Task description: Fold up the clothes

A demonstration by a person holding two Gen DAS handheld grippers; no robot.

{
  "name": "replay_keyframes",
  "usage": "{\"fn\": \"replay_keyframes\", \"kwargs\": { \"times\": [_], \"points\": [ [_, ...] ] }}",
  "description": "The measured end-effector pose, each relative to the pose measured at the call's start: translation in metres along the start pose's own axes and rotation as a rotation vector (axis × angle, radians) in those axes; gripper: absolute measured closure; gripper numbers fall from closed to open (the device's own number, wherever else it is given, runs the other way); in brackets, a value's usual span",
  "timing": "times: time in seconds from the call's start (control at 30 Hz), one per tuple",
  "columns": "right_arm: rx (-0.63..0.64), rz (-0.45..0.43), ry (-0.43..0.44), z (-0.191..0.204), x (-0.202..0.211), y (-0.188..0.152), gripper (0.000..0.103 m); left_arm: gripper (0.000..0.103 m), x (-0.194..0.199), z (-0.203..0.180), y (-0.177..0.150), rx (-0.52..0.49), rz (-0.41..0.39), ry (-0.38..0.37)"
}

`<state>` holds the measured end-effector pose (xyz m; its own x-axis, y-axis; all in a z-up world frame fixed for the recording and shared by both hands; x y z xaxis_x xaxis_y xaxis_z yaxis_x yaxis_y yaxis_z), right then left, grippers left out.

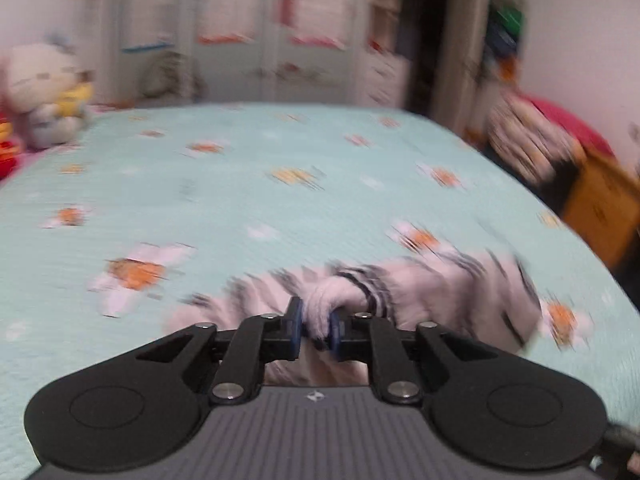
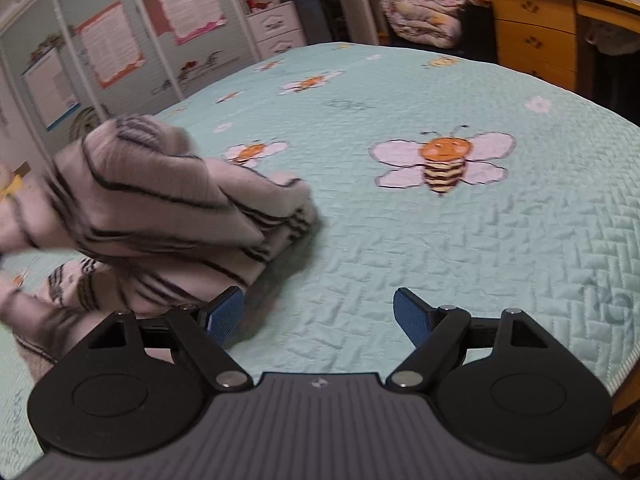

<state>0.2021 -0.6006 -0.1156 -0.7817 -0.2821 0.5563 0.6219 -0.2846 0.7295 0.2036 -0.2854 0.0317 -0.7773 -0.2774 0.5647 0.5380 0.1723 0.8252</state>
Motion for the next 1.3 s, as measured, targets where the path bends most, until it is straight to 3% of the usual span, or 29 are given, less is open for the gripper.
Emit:
{"fn": "replay_keyframes", "kwargs": {
  "times": [0.17,0.27,0.33,0.47,0.63,0.83,0.9,0.93,0.97,1.1,1.2,1.27,1.3],
  "points": [
    [0.079,0.035,0.082,0.028,-0.007,-0.008,0.021,0.093,-0.014,0.051,-0.002,0.066,0.064,0.090],
    [0.211,0.034,0.133,0.053,-0.009,-0.010,0.021,0.093,-0.017,0.068,-0.017,0.084,0.107,0.103],
    [0.223,0.025,0.156,0.061,-0.009,-0.008,0.021,0.093,-0.014,0.073,-0.025,0.076,0.119,0.109],
    [0.020,0.022,0.261,0.054,-0.011,0.009,0.021,0.093,-0.002,0.078,-0.043,0.010,0.122,0.099],
    [-0.162,0.013,0.251,0.035,-0.034,0.029,0.021,0.093,-0.003,0.089,-0.066,-0.020,0.155,0.099],
    [-0.327,0.126,0.271,0.019,-0.083,0.019,0.022,0.092,-0.018,0.095,-0.094,-0.057,0.237,0.120],
    [-0.342,0.153,0.305,0.020,-0.090,0.008,0.040,0.091,-0.022,0.095,-0.102,-0.072,0.258,0.117],
    [-0.348,0.159,0.335,0.020,-0.091,0.002,0.073,0.090,-0.024,0.095,-0.105,-0.081,0.269,0.113],
    [-0.347,0.163,0.356,0.022,-0.090,-0.004,0.088,0.090,-0.026,0.094,-0.108,-0.088,0.281,0.108],
    [-0.256,0.174,0.343,0.024,-0.071,-0.026,0.097,0.083,-0.028,0.098,-0.111,-0.087,0.303,0.092],
    [-0.220,0.202,0.334,0.019,-0.058,-0.042,0.098,0.082,-0.018,0.099,-0.106,-0.097,0.266,0.091],
    [-0.184,0.227,0.325,0.016,-0.052,-0.051,0.098,0.076,-0.007,0.098,-0.100,-0.115,0.223,0.084],
    [-0.172,0.237,0.324,0.016,-0.050,-0.055,0.098,0.067,-0.001,0.097,-0.097,-0.124,0.196,0.068]
  ]
}}
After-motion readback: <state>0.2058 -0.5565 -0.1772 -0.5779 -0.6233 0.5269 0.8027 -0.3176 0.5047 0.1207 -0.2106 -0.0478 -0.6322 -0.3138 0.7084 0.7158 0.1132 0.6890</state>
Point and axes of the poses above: each gripper's, at about its wrist camera, not at the fingertips, and x roughly against the way its jaws point, z to its left, y to its top, the point moved 4 cm from there along -x, roughly the way its jaws point, and after that the axes turned 10 degrees about y, right-handed, at the moved point
